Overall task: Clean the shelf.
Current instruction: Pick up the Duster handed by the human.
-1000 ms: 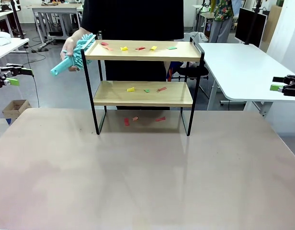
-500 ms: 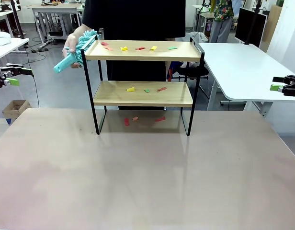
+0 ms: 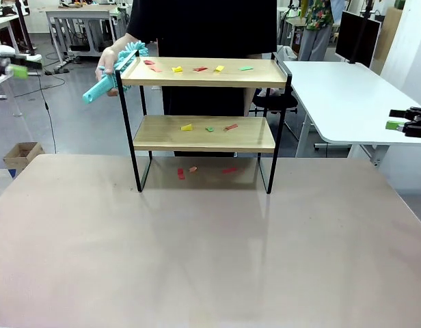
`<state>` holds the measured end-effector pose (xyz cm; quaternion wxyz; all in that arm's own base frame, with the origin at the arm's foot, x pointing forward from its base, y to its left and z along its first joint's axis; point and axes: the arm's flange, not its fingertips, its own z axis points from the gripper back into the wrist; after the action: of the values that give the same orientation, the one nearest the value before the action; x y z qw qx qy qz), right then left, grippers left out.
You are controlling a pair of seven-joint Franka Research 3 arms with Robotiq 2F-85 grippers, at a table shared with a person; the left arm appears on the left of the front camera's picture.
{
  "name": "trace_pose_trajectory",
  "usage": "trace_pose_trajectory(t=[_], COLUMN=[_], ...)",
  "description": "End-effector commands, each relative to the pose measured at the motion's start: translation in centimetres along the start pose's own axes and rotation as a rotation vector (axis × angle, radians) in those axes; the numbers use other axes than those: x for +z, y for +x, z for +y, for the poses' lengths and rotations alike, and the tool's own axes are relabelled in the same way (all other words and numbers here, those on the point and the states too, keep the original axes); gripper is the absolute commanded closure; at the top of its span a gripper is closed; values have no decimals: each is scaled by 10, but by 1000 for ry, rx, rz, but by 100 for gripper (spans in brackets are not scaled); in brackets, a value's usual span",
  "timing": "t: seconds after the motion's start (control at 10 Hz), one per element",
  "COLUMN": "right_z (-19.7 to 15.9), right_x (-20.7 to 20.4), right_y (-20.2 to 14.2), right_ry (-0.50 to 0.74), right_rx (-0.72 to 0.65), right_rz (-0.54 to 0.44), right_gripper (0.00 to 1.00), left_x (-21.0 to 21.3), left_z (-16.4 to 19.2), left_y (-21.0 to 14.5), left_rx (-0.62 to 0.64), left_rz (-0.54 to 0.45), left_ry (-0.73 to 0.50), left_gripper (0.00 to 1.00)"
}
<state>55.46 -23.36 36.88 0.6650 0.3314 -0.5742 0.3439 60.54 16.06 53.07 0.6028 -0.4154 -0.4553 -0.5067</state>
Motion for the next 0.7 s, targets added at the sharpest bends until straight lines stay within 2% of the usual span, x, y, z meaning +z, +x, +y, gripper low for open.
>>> trace_pose_trajectory(t=[0.0, 0.1, 0.3, 0.6], right_z=[0, 0, 0, 0], right_x=[-1, -1, -1, -1], right_y=[2, 2, 2, 2], right_ry=[2, 2, 2, 2], right_rx=[4, 4, 4, 4], right_rz=[-2, -2, -2, -2], right_gripper=[0, 0, 0, 0], left_x=[-42, -65, -99, -126], left_z=[-28, -43, -75, -103], left_y=[45, 71, 105, 123], left_rx=[169, 213, 228, 243], left_rz=[137, 262, 438, 618], left_ry=[162, 240, 349, 457], left_gripper=[0, 0, 0, 0])
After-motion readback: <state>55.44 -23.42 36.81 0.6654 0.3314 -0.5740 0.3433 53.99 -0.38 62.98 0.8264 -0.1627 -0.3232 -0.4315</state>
